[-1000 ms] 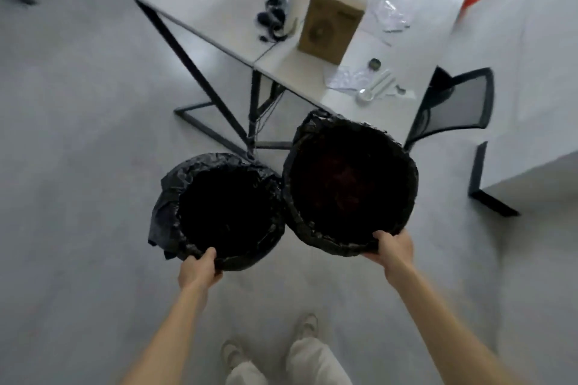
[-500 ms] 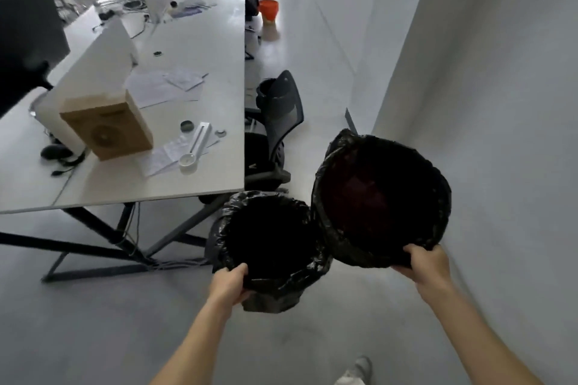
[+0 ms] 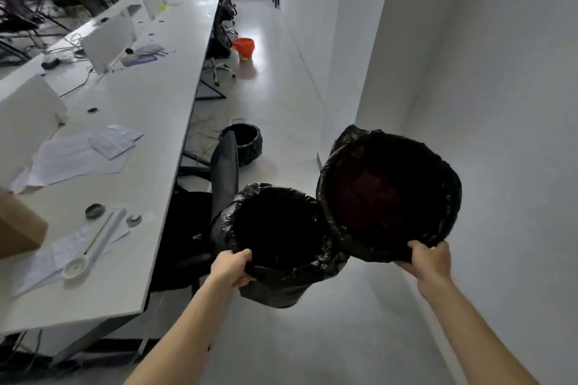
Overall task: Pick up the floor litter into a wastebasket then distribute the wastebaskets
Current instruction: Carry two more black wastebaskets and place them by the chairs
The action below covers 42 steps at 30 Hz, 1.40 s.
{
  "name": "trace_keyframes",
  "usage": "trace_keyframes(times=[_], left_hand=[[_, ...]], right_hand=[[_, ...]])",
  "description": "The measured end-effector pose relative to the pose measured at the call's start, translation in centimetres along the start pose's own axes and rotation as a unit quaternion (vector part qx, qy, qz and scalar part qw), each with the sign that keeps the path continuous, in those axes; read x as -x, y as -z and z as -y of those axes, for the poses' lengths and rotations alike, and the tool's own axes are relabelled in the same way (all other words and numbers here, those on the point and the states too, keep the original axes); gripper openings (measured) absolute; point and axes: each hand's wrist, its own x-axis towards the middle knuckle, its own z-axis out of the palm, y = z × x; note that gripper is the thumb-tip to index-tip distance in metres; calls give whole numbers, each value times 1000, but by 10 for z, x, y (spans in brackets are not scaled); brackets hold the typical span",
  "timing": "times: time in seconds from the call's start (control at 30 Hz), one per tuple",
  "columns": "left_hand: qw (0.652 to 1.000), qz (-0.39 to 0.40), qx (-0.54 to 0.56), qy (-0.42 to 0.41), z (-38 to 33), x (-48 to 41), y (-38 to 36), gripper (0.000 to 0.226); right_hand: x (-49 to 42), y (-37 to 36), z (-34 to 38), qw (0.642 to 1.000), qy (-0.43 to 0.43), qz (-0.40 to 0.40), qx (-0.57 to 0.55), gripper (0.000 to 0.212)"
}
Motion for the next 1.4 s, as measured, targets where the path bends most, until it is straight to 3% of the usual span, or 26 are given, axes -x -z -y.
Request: trace_keyframes(times=[0.17,0.37,0.5,0.6,0.87,0.97,1.27,1.4], left_hand=[[999,7,-12,-40,-124,-93,-40,18],[995,-8,-63,-83,-284,-212,-42,49],[990,-51,-59,-114,-366,-271,-21,24],[988,-86,-53,-116,-412,-325,-5,29],[980,-179,73,-48,-505,-488,23,44],[972,-193,136,-19,-544,-548,36,36],[954,-225,198,23,-663,-720,56,10],[956,-200,211,37,-732,-838,72,15]], right_hand=[[-108,-47,33,1000,-20,-19,-3,53],[-217,-133,78,997,-61,-13,43,52],[-266,-211,111,995,-73,15,71,47],[-312,-284,130,993,-90,54,61,44],[-465,-485,196,979,-132,151,27,47],[-528,-562,232,973,-144,173,40,50],[-672,-780,336,975,-149,165,25,62],[-742,-887,379,978,-142,148,25,58]])
